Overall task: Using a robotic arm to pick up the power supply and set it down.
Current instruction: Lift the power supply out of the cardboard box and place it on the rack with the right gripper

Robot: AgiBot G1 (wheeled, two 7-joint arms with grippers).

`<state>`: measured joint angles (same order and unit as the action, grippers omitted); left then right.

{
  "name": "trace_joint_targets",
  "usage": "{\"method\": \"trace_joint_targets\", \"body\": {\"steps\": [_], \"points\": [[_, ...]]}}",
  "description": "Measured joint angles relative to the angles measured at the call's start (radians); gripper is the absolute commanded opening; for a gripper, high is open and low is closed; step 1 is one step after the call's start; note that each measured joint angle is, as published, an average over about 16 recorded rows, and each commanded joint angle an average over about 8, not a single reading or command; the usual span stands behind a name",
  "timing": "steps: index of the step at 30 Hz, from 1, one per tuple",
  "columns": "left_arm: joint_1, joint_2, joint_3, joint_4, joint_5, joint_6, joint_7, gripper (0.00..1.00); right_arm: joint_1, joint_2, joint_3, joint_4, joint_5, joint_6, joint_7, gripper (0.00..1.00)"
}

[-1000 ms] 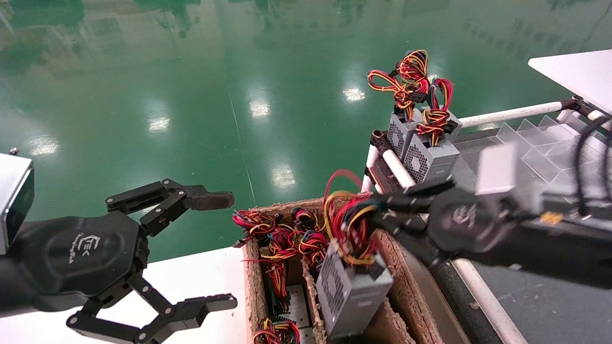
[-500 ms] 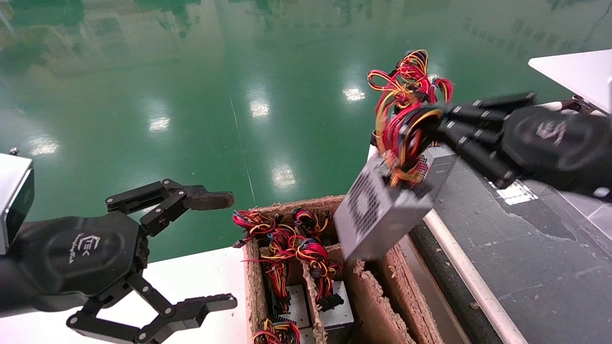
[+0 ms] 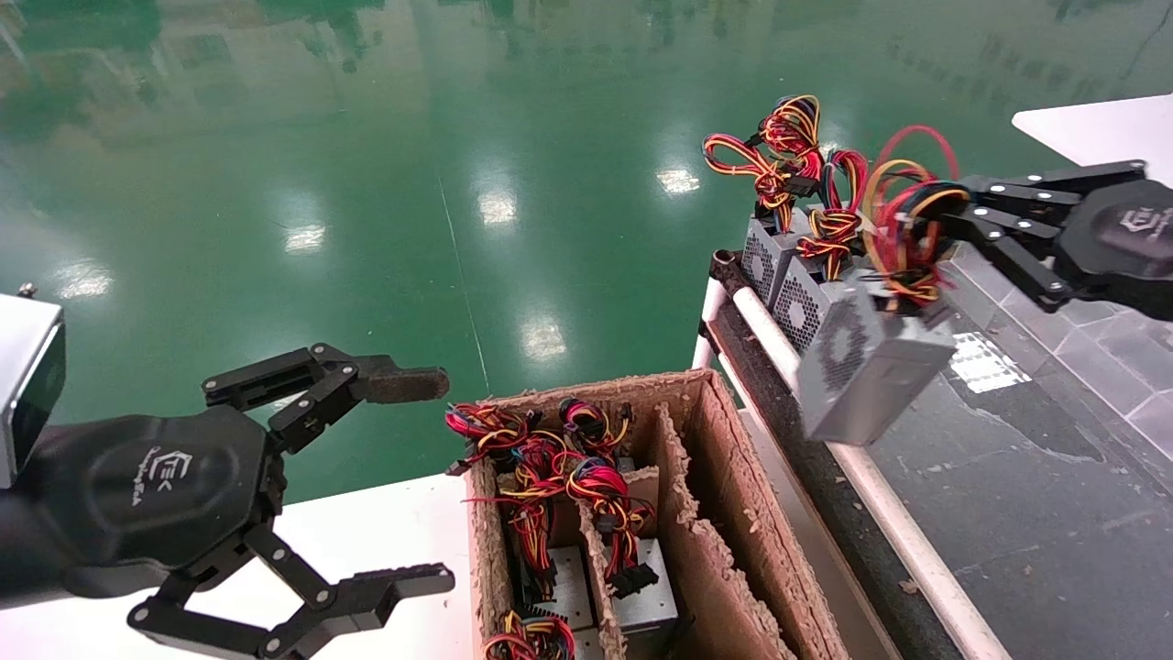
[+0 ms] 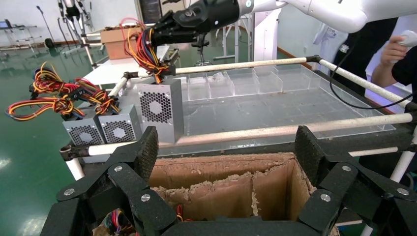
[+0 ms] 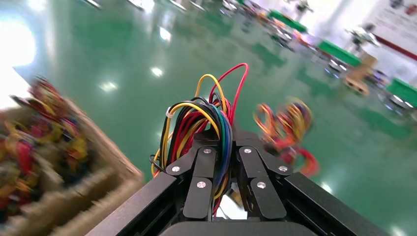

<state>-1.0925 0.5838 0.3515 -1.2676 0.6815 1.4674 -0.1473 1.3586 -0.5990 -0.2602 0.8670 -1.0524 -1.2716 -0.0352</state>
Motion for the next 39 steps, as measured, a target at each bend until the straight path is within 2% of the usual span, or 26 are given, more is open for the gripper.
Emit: {"method": "trace_joint_targets", "body": {"steps": [10, 21, 39], "points": [[0.000, 0.000, 0.000, 0.000, 0.000, 0.000, 0.000, 1.00, 0.094, -0.024, -0.025, -0.211, -0.091, 0.035, -0.118, 0.00], [0.000, 0.000, 0.000, 0.000, 0.000, 0.000, 0.000, 1.00, 0.196, -0.095, -0.065, -0.411, -0.176, 0.071, -0.224, 0.00], [0.000, 0.000, 0.001, 0.000, 0.000, 0.000, 0.000, 1.00, 0.331, -0.231, -0.110, -0.635, -0.247, 0.101, -0.352, 0.00]]}}
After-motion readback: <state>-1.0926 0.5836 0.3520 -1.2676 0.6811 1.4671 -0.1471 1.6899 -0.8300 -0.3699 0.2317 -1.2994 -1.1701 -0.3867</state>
